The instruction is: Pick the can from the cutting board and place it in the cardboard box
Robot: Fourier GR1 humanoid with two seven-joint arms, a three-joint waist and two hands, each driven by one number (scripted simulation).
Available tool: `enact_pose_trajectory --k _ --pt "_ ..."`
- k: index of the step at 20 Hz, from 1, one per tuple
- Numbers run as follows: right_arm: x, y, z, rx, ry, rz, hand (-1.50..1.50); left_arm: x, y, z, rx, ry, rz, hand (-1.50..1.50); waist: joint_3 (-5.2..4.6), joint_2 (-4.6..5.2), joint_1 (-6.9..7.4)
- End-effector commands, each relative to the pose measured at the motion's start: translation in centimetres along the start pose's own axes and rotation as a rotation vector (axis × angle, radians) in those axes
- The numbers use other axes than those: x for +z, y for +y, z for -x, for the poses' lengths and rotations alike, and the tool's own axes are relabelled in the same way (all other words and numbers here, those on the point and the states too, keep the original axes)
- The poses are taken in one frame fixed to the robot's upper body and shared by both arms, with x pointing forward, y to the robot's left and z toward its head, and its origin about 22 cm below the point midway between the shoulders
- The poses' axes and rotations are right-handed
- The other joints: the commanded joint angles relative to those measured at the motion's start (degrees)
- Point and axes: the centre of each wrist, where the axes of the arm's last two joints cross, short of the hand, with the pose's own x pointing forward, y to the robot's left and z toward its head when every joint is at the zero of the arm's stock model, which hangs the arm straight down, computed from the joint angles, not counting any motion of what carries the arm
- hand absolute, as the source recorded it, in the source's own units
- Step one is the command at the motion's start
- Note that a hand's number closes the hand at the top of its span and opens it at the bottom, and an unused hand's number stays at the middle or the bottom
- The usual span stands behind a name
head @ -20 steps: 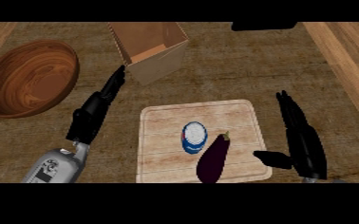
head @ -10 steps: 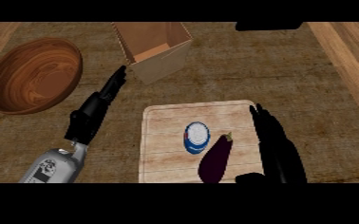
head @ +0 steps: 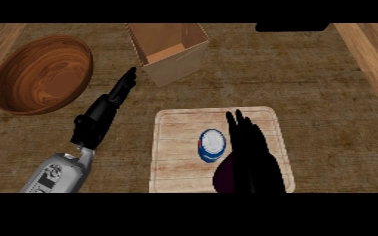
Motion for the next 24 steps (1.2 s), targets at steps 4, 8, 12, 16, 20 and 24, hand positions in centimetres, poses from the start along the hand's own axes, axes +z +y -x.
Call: enact_pose_trajectory --k 4,8,12,16,20,24 --pt "0.4 1.0 -5.3 0.063 0.226 -0.016 -1.50 0.3 0.4 -0.2 -0.007 -0.008 0.016 0.00 0.22 0.23 0.89" --pt "0.2 2.4 -5.1 0.084 0.270 -0.050 -1.50 -0.2 -0.6 0.1 -0.008 -0.016 0.026 0.00 0.34 0.54 0.74" --pt "-0.6 2.3 -5.0 0.111 0.296 -0.047 -1.50 -0.7 -0.4 0.4 0.000 -0.013 0.008 0.00 0.32 0.59 0.91" --pt "0.0 3.0 -5.1 0.093 0.279 0.001 -1.50 0.0 -0.2 0.0 -0.002 -0.029 0.018 0.00 0.41 0.48 1.32" --pt "-0.7 2.7 -4.5 0.114 0.287 -0.003 -1.50 0.6 -1.5 0.4 -0.016 -0.017 0.028 0.00 0.43 0.47 1.26" --pt "-2.8 3.2 -4.4 0.133 0.303 -0.037 -1.50 -0.6 -1.6 0.6 -0.007 -0.034 0.033 0.00 0.42 0.74 1.21"
